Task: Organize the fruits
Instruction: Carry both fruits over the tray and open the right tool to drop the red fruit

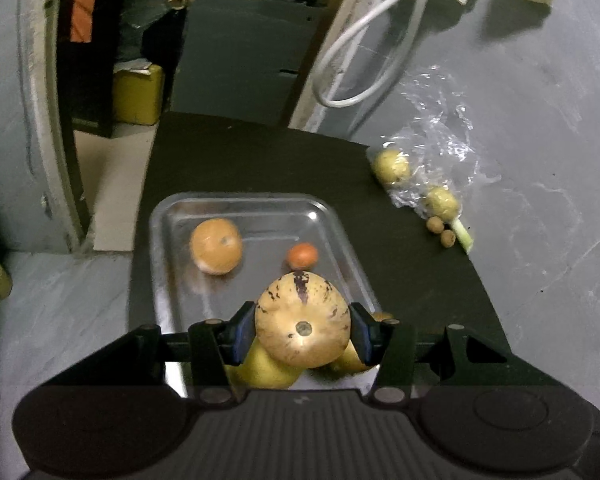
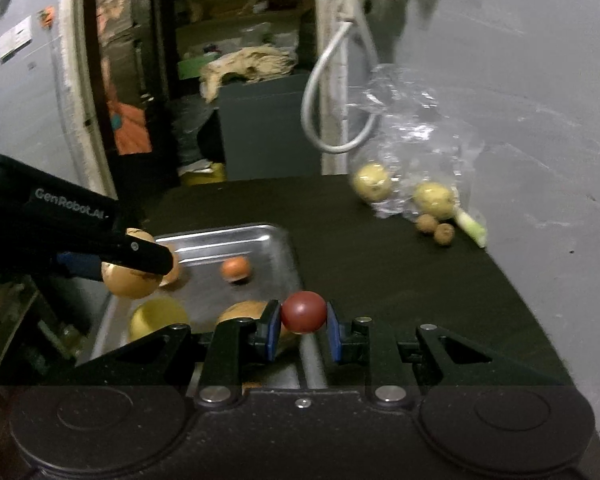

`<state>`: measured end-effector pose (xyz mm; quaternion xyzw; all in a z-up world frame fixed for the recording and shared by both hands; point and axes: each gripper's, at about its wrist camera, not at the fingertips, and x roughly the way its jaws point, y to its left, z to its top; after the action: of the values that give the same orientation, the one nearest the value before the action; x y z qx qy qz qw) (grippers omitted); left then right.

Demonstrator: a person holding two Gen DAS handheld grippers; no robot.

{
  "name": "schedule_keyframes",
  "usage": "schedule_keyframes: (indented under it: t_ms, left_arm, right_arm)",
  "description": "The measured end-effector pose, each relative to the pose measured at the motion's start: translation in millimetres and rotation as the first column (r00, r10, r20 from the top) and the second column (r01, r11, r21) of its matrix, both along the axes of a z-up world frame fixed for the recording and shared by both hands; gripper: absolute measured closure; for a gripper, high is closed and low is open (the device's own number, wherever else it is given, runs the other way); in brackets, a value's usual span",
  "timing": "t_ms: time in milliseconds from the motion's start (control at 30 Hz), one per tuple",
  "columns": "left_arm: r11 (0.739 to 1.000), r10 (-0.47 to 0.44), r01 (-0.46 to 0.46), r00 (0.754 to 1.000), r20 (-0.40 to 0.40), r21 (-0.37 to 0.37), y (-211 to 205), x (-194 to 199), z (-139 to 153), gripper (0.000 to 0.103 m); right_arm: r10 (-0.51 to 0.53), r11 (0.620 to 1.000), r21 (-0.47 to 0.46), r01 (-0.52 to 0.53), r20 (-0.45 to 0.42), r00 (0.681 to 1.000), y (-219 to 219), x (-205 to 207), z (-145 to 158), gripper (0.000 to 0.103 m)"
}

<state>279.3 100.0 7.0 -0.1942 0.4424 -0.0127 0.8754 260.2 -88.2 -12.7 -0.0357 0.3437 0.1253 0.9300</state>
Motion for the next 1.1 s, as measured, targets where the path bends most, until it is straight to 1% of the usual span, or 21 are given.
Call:
schedule_keyframes:
  t_ms: [233, 433, 733, 1100]
  left_arm:
    - [1.0, 0.017, -0.017, 0.999, -0.031, -0.018, 16, -34, -9, 0.05]
    - [1.0, 0.014, -0.015, 0.998, -0.058, -0.026, 21, -57, -19, 0.05]
    - [0.999, -0.009, 0.006, 0.995, -0.095, -0.036, 21, -76, -32, 0.05]
    - [0.998, -0.061, 0.059, 0.991, -0.116, -0.026, 4, -77, -42, 0.05]
  right_arm:
    - [0.096, 0.995, -0.029, -0.097, -0.013, 0.995, 26, -32, 1, 0.077]
    - [0.154, 0.987, -0.041, -0.156, -0.033, 0.987, 39, -50, -2, 0.077]
    - [0.181, 0.981, -0.058, -0.187, -0.09, 0.979, 45, -59, -13, 0.077]
    - [0.178, 0.978, -0.081, -0.191, -0.15, 0.973, 50, -65, -33, 0.077]
